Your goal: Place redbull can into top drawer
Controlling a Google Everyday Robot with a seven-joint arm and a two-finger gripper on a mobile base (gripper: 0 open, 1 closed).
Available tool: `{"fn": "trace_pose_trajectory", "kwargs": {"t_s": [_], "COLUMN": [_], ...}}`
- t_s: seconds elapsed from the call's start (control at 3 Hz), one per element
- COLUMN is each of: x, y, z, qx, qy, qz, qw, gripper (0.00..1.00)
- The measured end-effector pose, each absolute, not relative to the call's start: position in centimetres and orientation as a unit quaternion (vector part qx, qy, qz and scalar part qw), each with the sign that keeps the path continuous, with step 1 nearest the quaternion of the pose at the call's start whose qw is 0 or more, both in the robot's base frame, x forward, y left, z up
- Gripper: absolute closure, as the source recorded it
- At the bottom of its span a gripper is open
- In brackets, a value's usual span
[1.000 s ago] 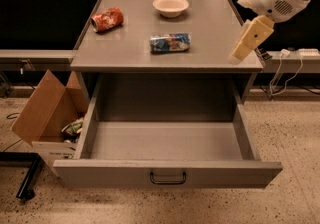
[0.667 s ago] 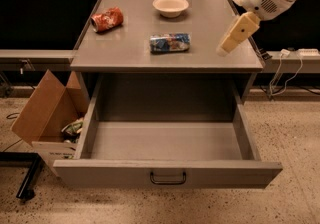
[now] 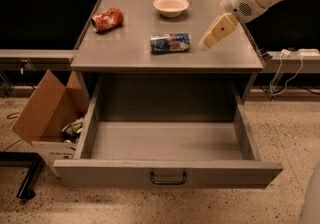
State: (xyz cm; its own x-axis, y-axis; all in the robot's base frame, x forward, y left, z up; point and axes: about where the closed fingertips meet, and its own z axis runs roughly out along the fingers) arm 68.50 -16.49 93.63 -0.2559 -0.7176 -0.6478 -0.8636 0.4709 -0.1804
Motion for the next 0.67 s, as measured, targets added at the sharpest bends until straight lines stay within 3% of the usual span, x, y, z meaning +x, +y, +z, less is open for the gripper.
{"fn": "trace_pose_trajectory", "kwargs": {"t_s": [0.67], "x": [70.2], "y": [-15.1], "z": [92.6], "qx": [-0.517], "qy": [0.774], "qz": [0.111], "qw": [0.348], "gripper": [0.0]}}
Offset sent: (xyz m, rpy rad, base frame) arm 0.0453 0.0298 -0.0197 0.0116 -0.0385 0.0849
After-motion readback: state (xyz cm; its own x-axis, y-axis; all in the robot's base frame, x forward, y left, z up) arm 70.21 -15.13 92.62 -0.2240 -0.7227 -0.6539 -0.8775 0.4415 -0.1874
